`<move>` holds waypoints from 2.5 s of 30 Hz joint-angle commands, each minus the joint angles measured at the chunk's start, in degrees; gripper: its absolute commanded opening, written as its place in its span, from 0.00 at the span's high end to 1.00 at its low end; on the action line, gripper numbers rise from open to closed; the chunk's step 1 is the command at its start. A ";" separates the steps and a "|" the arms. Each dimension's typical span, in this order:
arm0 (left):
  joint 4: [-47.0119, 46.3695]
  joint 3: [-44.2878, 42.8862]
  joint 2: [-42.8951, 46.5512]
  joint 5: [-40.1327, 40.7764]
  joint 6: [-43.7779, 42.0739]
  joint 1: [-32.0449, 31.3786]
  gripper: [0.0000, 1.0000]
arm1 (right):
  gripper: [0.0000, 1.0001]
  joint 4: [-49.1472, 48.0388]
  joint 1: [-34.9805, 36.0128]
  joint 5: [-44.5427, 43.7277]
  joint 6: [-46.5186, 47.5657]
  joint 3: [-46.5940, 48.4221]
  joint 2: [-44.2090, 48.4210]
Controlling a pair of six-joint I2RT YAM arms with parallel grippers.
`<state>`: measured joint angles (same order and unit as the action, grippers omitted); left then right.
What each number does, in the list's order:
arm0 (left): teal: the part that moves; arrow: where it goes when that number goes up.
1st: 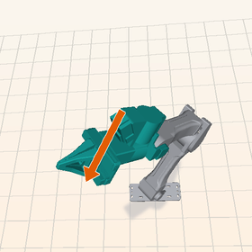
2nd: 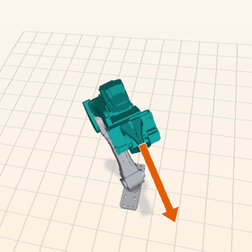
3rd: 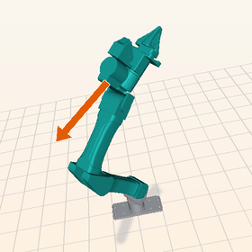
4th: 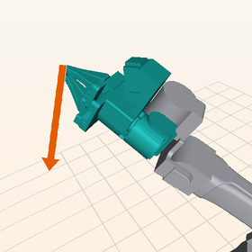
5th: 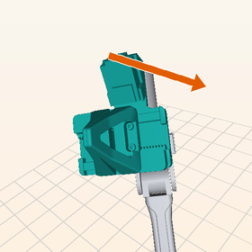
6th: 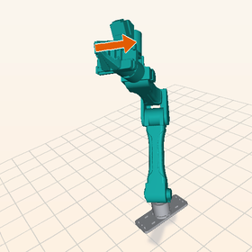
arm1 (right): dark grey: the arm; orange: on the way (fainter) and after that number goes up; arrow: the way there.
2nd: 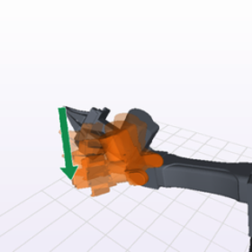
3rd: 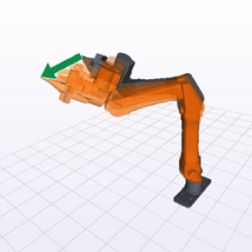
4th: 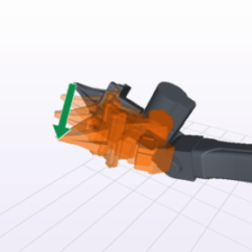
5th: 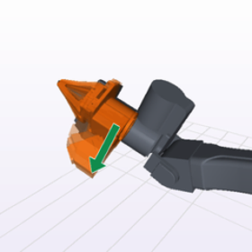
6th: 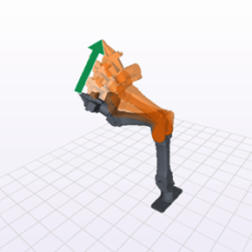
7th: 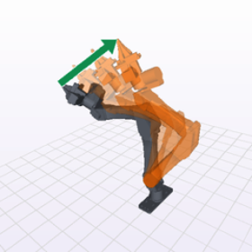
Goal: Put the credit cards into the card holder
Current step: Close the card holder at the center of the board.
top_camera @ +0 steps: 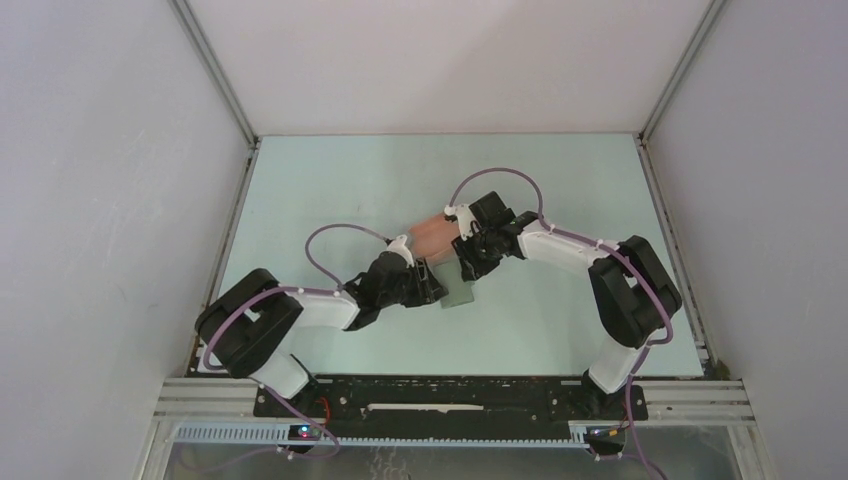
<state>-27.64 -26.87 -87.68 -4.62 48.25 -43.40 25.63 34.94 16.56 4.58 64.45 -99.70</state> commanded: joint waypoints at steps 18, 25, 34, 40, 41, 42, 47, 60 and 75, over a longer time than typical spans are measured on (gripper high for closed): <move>6.93 -9.24 -8.34 1.57 1.82 -2.09 0.66 | 0.92 1.15 0.70 -2.35 1.22 1.75 2.40; 6.75 -10.88 -9.74 0.95 3.21 -2.93 0.68 | 0.92 1.20 -1.32 -6.29 2.73 2.10 2.50; -2.01 -11.42 -10.78 -5.20 6.25 -5.85 0.65 | 0.93 1.81 -0.42 -1.62 6.69 2.43 1.25; -6.43 -7.06 -8.49 -3.50 8.81 -8.50 0.64 | 0.91 5.60 -0.69 3.67 14.48 3.06 0.40; -7.15 -5.61 -7.18 -2.80 8.75 -8.61 0.63 | 0.90 6.30 -0.97 4.04 15.68 3.09 0.46; -7.55 -3.92 -5.61 -1.90 8.48 -8.64 0.63 | 0.89 6.90 -1.39 4.35 16.41 3.25 0.58; -8.65 4.68 7.64 3.11 2.86 -8.64 0.58 | 0.86 11.34 -4.44 10.26 22.77 3.78 1.66; -19.61 9.05 18.79 4.38 -22.49 -8.59 0.53 | 0.84 9.16 -2.67 12.05 31.95 0.38 3.29; -55.98 21.56 2.15 -5.40 -23.40 -3.75 0.49 | 0.84 4.43 -1.48 15.14 43.37 -6.65 8.90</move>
<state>-74.37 -4.62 -83.57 -6.55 25.80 -48.42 32.14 32.75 29.43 44.03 58.41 -92.99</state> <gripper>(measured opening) 0.496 0.152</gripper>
